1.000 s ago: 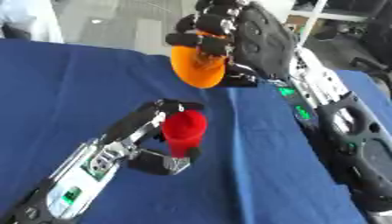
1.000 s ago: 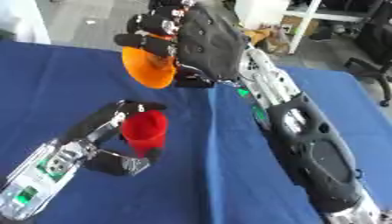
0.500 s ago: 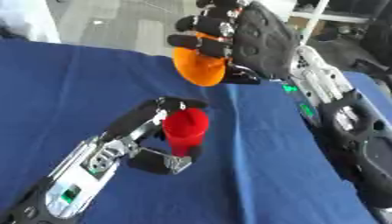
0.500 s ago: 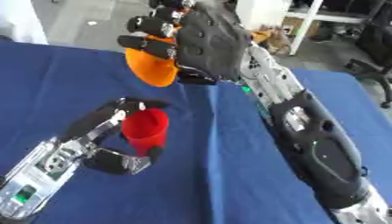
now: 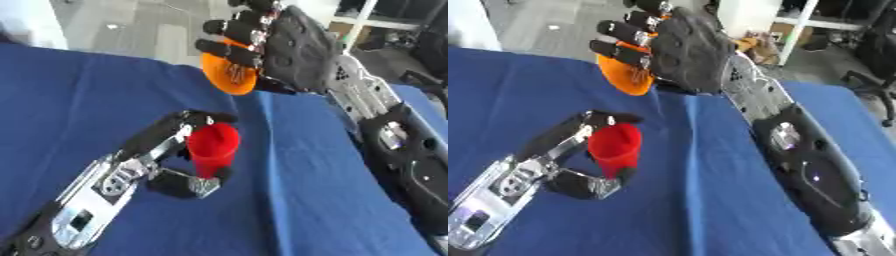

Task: Pour the contents of one cup into another cup.

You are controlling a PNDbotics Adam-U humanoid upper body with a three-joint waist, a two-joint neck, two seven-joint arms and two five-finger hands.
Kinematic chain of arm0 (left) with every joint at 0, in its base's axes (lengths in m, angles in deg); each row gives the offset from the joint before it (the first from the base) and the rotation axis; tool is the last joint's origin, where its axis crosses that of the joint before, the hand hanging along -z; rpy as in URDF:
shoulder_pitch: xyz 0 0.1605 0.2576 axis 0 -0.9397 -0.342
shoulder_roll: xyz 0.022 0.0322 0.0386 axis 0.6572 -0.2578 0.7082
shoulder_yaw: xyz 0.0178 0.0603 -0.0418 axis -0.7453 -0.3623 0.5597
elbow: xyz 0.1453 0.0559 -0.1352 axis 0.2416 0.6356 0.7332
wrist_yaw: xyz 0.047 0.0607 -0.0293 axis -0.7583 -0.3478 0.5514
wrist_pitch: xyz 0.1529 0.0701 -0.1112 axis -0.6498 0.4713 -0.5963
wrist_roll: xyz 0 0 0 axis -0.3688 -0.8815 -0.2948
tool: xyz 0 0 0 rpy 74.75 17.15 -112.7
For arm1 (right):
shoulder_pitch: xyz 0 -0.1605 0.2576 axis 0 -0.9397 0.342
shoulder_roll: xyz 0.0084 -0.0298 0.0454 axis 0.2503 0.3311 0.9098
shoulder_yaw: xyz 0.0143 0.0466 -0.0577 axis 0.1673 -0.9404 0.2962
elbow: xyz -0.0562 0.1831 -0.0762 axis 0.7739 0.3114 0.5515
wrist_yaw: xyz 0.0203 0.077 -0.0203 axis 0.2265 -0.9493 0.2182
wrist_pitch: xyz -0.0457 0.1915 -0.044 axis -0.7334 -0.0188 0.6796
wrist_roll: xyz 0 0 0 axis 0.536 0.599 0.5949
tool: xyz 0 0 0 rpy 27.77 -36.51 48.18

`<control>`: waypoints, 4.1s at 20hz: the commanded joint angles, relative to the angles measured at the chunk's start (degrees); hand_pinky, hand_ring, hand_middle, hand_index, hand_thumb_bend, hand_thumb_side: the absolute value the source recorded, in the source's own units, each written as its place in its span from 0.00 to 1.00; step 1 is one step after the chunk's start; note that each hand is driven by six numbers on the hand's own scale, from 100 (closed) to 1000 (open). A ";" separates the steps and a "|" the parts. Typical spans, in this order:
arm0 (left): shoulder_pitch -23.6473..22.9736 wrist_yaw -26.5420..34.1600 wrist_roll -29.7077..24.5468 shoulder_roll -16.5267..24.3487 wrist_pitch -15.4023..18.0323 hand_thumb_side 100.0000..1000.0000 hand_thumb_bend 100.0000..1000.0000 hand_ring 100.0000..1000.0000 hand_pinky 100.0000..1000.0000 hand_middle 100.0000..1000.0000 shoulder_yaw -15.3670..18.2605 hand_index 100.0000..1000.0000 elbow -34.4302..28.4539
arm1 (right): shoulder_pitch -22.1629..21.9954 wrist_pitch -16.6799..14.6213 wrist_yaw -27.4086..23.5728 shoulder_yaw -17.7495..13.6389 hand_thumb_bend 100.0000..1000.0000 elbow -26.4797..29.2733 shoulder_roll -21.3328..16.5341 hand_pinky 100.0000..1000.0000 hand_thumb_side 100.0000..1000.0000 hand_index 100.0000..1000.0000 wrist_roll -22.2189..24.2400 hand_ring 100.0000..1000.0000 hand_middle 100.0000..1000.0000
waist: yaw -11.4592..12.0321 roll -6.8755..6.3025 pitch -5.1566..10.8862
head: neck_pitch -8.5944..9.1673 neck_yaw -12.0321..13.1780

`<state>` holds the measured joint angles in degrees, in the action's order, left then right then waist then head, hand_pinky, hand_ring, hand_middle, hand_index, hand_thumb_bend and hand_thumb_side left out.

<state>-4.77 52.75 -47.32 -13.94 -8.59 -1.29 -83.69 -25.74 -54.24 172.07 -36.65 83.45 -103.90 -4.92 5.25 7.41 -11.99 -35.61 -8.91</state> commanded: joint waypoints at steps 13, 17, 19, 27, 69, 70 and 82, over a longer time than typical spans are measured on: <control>1.37 0.01 0.20 0.18 0.10 0.25 0.00 0.15 0.06 0.42 0.34 0.91 -0.74 | 1.30 -13.54 2.39 -0.20 0.06 -0.10 -1.71 0.61 0.00 0.73 -17.09 0.37 0.63 | -0.27 -0.41 1.17 | 0.62 0.04; 1.37 -0.03 0.23 0.16 0.13 0.25 0.00 0.15 0.06 0.42 0.32 0.91 -0.70 | 1.29 -13.56 2.27 -0.21 0.07 -0.09 -1.73 0.61 0.00 0.73 -17.09 0.37 0.63 | -0.32 -0.46 1.16 | 0.59 0.01; 1.39 -0.06 0.24 0.18 0.13 0.25 0.00 0.15 0.06 0.42 0.34 0.91 -0.73 | 1.29 -13.55 2.21 -0.23 0.07 -0.10 -1.74 0.61 0.00 0.73 -17.09 0.37 0.63 | -0.34 -0.49 1.16 | 0.59 0.00; 1.42 -0.45 0.38 0.34 0.17 0.25 0.00 0.15 0.06 0.42 0.38 0.91 -0.43 | 1.54 -13.53 1.50 -0.17 0.07 0.96 -1.84 0.62 0.00 0.73 -17.09 0.38 0.63 | -0.50 -0.35 1.15 | 0.68 -0.07; 1.59 -0.60 0.34 0.45 0.33 0.25 0.00 0.15 0.06 0.42 0.29 0.90 -0.74 | 1.53 -13.77 -1.42 0.23 0.08 3.72 -2.34 0.63 0.00 0.73 -16.11 0.38 0.63 | -0.37 -0.18 1.29 | 0.57 -0.21; 1.59 -0.62 0.35 0.46 0.33 0.25 0.00 0.15 0.06 0.42 0.31 0.90 -0.73 | 1.58 -13.77 -1.39 0.24 0.08 3.69 -2.31 0.63 0.00 0.73 -16.10 0.38 0.63 | -0.38 -0.18 1.29 | 0.57 -0.21; 1.53 -0.86 0.36 0.46 0.39 0.25 0.00 0.15 0.06 0.42 0.32 0.90 -0.35 | 2.05 -13.16 -1.09 0.16 0.11 4.18 -2.75 0.64 0.00 0.73 -16.63 0.39 0.64 | -0.45 -0.17 1.39 | 0.56 -0.28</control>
<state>-4.57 52.12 -46.98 -13.94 -8.24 -1.29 -83.31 -25.03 -52.78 171.36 -35.96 86.35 -104.91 -6.39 4.94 7.53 -11.80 -35.60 -9.00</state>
